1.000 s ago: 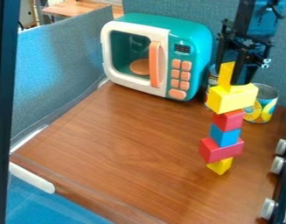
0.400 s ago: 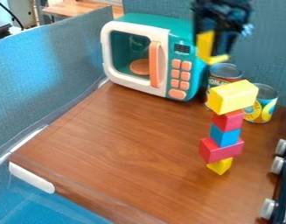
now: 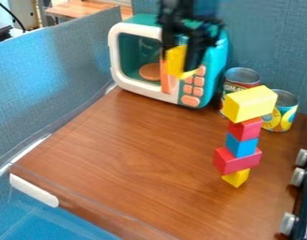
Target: Take the yellow cube from the tower and put it on the left side of the table
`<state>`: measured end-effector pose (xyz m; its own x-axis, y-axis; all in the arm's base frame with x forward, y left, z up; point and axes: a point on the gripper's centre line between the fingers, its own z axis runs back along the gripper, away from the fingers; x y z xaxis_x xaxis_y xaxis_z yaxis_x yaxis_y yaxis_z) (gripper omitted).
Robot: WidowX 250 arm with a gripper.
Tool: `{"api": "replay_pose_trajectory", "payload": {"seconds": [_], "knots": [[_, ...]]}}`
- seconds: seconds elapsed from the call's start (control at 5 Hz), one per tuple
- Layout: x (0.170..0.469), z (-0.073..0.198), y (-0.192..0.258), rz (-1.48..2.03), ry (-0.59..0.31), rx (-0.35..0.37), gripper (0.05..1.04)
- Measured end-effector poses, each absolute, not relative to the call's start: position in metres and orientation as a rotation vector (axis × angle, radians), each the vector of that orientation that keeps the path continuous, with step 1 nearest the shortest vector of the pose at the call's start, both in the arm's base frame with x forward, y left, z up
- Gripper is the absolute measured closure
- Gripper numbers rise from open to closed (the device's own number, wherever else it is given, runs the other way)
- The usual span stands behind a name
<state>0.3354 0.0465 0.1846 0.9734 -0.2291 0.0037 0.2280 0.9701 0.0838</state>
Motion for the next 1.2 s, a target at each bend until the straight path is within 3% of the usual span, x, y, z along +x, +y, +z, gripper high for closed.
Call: {"api": "replay_pose_trajectory", "payload": {"seconds": [0.2, 0.6, 0.8, 1.2], "knots": [[0.324, 0.149, 0.058, -0.174, 0.035, 0.121, 0.504], [0.316, 0.089, 0.076, -0.164, 0.149, 0.062, 0.504], [0.317, 0.068, 0.075, -0.213, 0.195, 0.04, 0.505], [0.323, 0.041, 0.069, -0.272, 0.202, 0.033, 0.505]]}}
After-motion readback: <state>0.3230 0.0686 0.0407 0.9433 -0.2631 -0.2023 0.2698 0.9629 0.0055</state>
